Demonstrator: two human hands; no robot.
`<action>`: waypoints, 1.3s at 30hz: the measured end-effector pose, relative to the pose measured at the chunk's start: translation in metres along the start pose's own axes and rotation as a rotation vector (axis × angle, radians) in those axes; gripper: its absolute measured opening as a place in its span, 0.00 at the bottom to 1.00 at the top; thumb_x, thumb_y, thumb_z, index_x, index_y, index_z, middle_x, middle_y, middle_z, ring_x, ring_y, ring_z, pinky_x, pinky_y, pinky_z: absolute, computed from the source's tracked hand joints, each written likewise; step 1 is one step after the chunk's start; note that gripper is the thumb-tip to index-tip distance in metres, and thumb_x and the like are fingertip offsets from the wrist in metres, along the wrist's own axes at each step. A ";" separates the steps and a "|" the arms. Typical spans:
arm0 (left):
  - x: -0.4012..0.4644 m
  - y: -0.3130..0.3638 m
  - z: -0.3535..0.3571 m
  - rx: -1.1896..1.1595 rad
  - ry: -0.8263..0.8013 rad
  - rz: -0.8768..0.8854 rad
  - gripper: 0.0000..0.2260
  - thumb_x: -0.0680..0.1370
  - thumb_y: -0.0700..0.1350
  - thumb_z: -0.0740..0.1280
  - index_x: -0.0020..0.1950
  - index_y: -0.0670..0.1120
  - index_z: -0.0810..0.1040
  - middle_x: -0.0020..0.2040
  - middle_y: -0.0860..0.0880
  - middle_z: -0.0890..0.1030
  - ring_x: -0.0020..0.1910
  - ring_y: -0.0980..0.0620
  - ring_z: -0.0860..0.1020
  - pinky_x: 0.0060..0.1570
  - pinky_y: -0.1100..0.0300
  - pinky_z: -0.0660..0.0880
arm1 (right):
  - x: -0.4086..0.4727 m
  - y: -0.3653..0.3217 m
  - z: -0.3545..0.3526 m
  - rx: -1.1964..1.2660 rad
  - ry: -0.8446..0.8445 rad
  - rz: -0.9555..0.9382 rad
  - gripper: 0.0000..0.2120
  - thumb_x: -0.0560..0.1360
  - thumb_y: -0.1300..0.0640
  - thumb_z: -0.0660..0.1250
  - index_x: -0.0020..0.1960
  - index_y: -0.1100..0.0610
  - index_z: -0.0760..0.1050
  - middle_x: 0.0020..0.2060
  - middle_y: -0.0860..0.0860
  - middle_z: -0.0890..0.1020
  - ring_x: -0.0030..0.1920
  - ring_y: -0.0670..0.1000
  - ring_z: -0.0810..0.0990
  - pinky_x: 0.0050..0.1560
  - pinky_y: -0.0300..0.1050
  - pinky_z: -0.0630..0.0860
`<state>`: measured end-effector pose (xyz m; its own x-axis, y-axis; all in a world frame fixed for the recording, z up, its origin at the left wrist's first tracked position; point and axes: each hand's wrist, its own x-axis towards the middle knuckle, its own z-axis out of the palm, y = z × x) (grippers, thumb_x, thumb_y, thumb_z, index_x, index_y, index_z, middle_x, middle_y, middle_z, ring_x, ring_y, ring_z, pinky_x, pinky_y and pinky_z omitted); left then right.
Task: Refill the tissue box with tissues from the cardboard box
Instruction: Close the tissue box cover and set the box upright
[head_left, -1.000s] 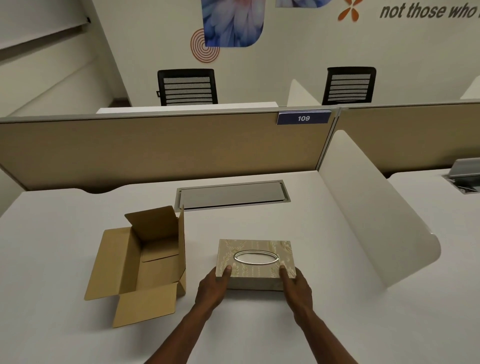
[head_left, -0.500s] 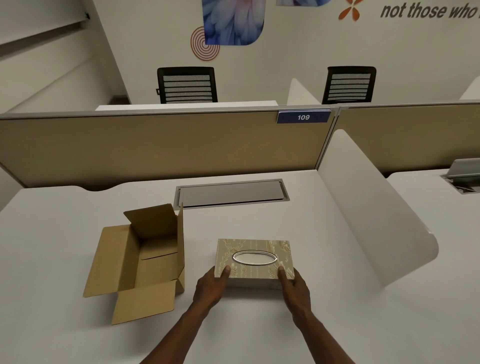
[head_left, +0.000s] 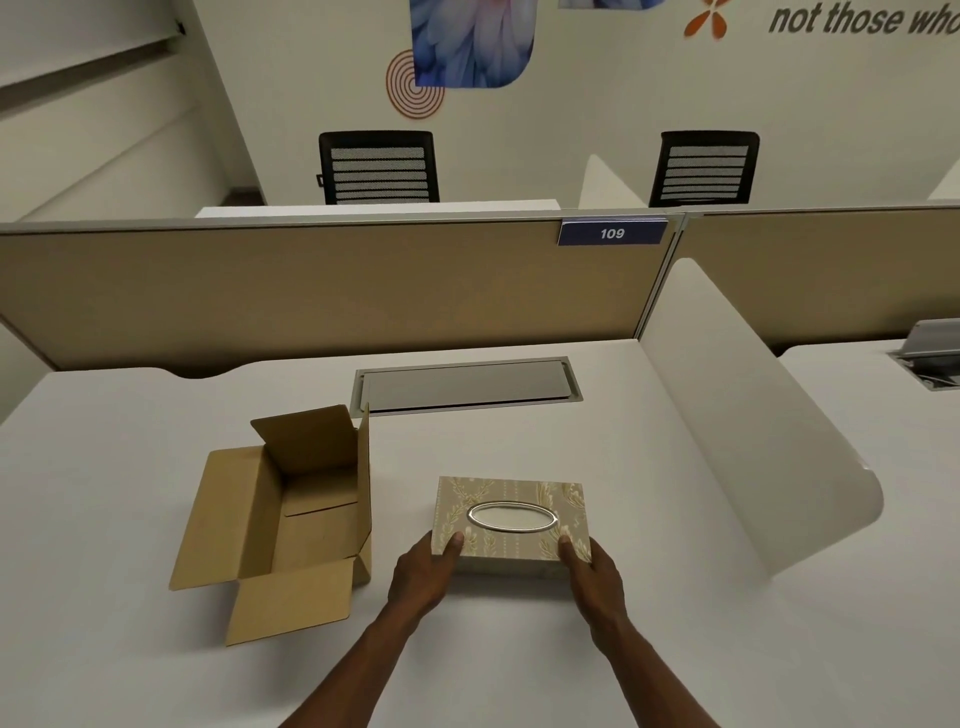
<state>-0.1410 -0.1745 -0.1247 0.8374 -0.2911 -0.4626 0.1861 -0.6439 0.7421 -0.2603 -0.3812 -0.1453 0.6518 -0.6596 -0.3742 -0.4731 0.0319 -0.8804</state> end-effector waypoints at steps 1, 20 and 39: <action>0.000 0.000 0.000 0.001 0.002 -0.003 0.28 0.81 0.62 0.58 0.76 0.49 0.67 0.71 0.45 0.76 0.67 0.42 0.76 0.65 0.47 0.76 | 0.000 0.000 0.000 0.002 -0.001 -0.001 0.18 0.82 0.47 0.66 0.69 0.54 0.79 0.60 0.53 0.85 0.59 0.55 0.81 0.58 0.48 0.75; 0.003 -0.010 0.003 -0.066 0.020 -0.014 0.27 0.77 0.65 0.63 0.71 0.51 0.74 0.66 0.47 0.80 0.63 0.44 0.78 0.61 0.51 0.77 | 0.013 -0.006 -0.013 -0.080 -0.083 -0.029 0.16 0.82 0.47 0.65 0.67 0.52 0.80 0.58 0.50 0.85 0.58 0.52 0.82 0.56 0.47 0.74; -0.001 -0.008 0.009 0.047 0.041 0.039 0.29 0.79 0.66 0.59 0.74 0.52 0.71 0.68 0.47 0.79 0.64 0.43 0.78 0.62 0.50 0.78 | 0.021 -0.007 -0.024 -0.224 -0.122 -0.112 0.20 0.81 0.40 0.63 0.67 0.50 0.79 0.59 0.47 0.85 0.61 0.52 0.81 0.58 0.48 0.75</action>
<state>-0.1480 -0.1752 -0.1343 0.8638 -0.2883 -0.4132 0.1296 -0.6655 0.7351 -0.2573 -0.4138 -0.1397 0.7674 -0.5540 -0.3228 -0.5050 -0.2120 -0.8367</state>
